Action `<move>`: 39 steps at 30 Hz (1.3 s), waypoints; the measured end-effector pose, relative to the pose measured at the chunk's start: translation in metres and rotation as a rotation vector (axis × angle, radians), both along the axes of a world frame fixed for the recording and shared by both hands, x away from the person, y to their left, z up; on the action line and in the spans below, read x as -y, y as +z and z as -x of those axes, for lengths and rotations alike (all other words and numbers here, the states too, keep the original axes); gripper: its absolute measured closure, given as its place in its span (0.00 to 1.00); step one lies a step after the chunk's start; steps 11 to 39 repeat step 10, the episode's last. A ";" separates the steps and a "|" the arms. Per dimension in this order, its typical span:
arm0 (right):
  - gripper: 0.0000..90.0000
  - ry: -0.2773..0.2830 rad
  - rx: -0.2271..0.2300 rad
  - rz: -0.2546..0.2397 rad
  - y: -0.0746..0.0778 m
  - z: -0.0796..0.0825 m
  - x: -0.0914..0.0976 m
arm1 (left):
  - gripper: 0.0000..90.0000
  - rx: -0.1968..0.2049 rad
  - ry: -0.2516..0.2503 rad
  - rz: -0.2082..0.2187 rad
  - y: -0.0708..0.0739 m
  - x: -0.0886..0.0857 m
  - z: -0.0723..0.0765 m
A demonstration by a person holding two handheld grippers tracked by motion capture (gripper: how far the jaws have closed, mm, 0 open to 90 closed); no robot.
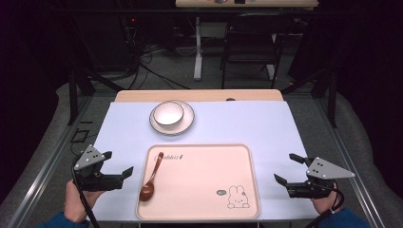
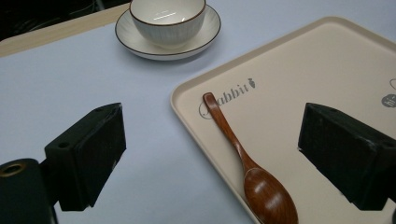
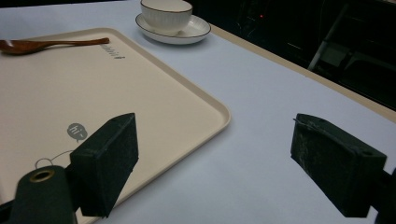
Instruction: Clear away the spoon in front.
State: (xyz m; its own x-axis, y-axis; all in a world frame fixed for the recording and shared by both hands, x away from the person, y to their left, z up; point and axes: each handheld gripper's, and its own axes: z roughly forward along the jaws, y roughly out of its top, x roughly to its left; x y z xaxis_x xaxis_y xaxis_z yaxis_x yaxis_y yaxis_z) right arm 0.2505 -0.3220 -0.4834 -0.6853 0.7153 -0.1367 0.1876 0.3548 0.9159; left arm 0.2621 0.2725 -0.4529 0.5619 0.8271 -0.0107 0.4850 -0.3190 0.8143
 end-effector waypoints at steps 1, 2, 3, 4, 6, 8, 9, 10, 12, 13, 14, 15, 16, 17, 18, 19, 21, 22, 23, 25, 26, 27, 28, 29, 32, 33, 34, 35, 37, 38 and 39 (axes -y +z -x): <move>0.16 0.001 -0.002 0.001 0.000 0.000 0.000 | 0.08 -0.001 0.001 0.002 -0.001 -0.001 0.001; 0.16 0.002 -0.002 0.001 0.000 0.000 0.000 | 0.08 0.002 0.010 0.012 -0.003 -0.002 0.003; 0.16 0.000 -0.002 0.002 0.000 0.000 0.000 | 0.08 0.003 0.014 0.016 -0.005 -0.002 0.004; 0.16 0.000 -0.002 0.002 0.000 0.000 0.000 | 0.08 0.003 0.014 0.016 -0.005 -0.002 0.004; 0.16 0.000 -0.002 0.004 0.000 0.000 0.000 | 0.07 0.003 0.021 0.012 -0.008 -0.003 0.005; 0.16 0.000 -0.001 0.004 0.000 0.000 0.000 | 0.07 0.002 0.029 0.010 -0.012 -0.003 0.005; 0.16 0.000 -0.001 0.003 0.000 0.000 0.000 | 0.07 -0.002 0.034 0.008 -0.012 -0.004 0.005; 0.16 0.000 -0.001 0.003 0.000 0.000 0.000 | 0.07 0.003 0.040 0.004 -0.013 -0.004 0.005; 0.16 0.000 -0.001 0.003 0.000 0.000 0.000 | 0.07 0.003 0.040 0.004 -0.013 -0.004 0.005; 0.16 0.000 -0.001 0.003 0.000 0.000 0.000 | 0.07 0.003 0.040 0.004 -0.013 -0.004 0.005; 0.16 0.000 -0.001 0.003 0.000 0.000 0.000 | 0.07 0.003 0.040 0.004 -0.013 -0.004 0.005; 0.16 0.000 -0.001 0.003 0.000 0.000 0.000 | 0.07 0.003 0.040 0.004 -0.013 -0.004 0.005; 0.16 0.000 -0.001 0.003 0.000 0.000 0.000 | 0.07 0.003 0.040 0.004 -0.013 -0.004 0.005; 0.16 0.000 -0.001 0.003 0.000 0.000 0.000 | 0.07 0.003 0.040 0.004 -0.013 -0.004 0.005; 0.16 0.000 -0.001 0.003 0.000 0.000 0.000 | 0.07 0.003 0.040 0.004 -0.013 -0.004 0.005; 0.16 0.000 -0.001 0.003 0.000 0.000 0.000 | 0.07 0.003 0.040 0.004 -0.013 -0.004 0.005; 0.16 0.000 -0.001 0.003 0.000 0.000 0.000 | 0.07 0.003 0.040 0.004 -0.013 -0.004 0.005; 0.16 0.000 -0.001 0.003 0.000 0.000 0.000 | 0.07 0.003 0.040 0.004 -0.013 -0.004 0.005; 0.16 0.000 -0.001 0.003 0.000 0.000 0.000 | 0.07 0.003 0.040 0.004 -0.013 -0.004 0.005; 0.16 0.000 -0.001 0.003 0.000 0.000 0.000 | 0.07 0.003 0.040 0.004 -0.013 -0.004 0.005; 0.16 0.000 -0.001 0.003 0.000 0.000 0.000 | 0.07 0.003 0.040 0.004 -0.013 -0.004 0.005; 0.16 0.000 -0.001 0.003 0.000 0.000 0.000 | 0.07 0.003 0.040 0.004 -0.013 -0.004 0.005; 0.16 0.000 -0.001 0.003 0.000 0.000 0.000 | 0.07 0.003 0.040 0.004 -0.013 -0.004 0.005; 0.16 0.000 -0.001 0.003 0.000 0.000 0.000 | 0.07 0.003 0.040 0.004 -0.013 -0.004 0.005; 0.16 0.000 -0.001 0.003 0.000 0.000 0.000 | 0.07 0.003 0.040 0.004 -0.013 -0.004 0.005; 0.16 0.000 -0.001 0.003 0.000 0.000 0.000 | 0.07 0.003 0.040 0.004 -0.013 -0.004 0.005; 0.16 0.000 -0.001 0.003 0.000 0.000 0.000 | 0.07 0.003 0.040 0.004 -0.013 -0.004 0.005; 0.16 0.000 -0.001 0.003 0.000 0.000 0.000 | 0.07 0.003 0.040 0.004 -0.013 -0.004 0.005; 0.16 0.000 -0.001 0.003 0.000 0.000 0.000 | 0.07 0.003 0.040 0.004 -0.013 -0.004 0.005; 0.16 0.000 -0.001 0.003 0.000 0.000 0.000 | 0.07 0.003 0.040 0.004 -0.013 -0.004 0.005; 0.16 0.000 -0.001 0.003 0.000 0.000 0.000 | 0.07 0.003 0.040 0.004 -0.013 -0.004 0.005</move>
